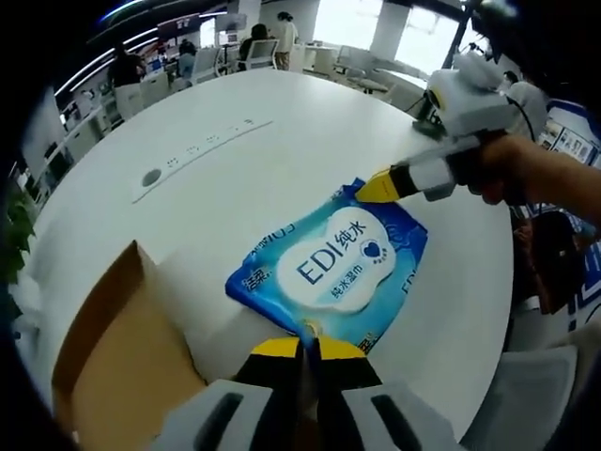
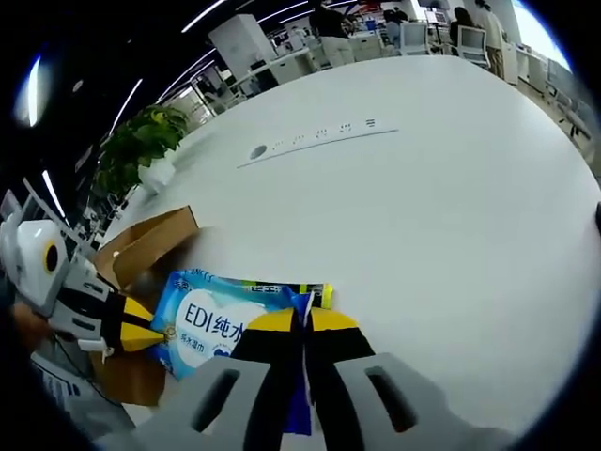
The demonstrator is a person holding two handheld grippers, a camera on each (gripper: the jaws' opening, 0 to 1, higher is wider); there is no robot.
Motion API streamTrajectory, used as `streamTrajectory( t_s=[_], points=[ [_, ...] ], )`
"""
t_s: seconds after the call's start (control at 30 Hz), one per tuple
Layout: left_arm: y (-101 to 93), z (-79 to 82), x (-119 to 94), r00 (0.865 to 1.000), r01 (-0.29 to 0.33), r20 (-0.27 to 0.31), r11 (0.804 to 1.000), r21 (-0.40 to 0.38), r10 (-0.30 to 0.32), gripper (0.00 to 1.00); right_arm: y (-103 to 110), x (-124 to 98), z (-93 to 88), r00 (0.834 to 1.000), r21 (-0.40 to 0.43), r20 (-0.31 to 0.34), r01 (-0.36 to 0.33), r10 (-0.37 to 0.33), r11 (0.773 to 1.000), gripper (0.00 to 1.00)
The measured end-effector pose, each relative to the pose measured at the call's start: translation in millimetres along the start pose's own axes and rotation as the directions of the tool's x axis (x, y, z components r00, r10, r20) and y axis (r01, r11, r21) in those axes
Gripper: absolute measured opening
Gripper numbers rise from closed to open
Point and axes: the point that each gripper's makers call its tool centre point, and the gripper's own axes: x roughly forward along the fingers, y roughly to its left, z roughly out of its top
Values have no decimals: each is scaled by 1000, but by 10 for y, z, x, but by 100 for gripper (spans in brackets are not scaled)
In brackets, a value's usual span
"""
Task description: Operate the shoe box by opening the lid, removing the specified soft item, and placing it in the target area until the item is outside and the box remains undamaged.
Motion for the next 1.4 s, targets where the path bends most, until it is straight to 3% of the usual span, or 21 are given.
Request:
streamTrajectory(
  t_s=[0.3,0.77,1.0,1.4],
  points=[
    [-1,3,-78,1000,-8,13,1000,11,8,12,26,-42,5,1000,-58,8,23,-23,998,4],
    [-122,155,-321,994,33,108,999,-10,-32,19,123,-244,58,999,-171,35,48,-42,984,15],
    [-131,151,-467,990,40,134,999,-13,-38,21,213,-365,70,999,-220,37,44,-36,974,17],
    [-94,14,-735,988,38,150,999,15,-40,24,499,-530,49,1000,-352,26,21,-12,936,25]
  ],
)
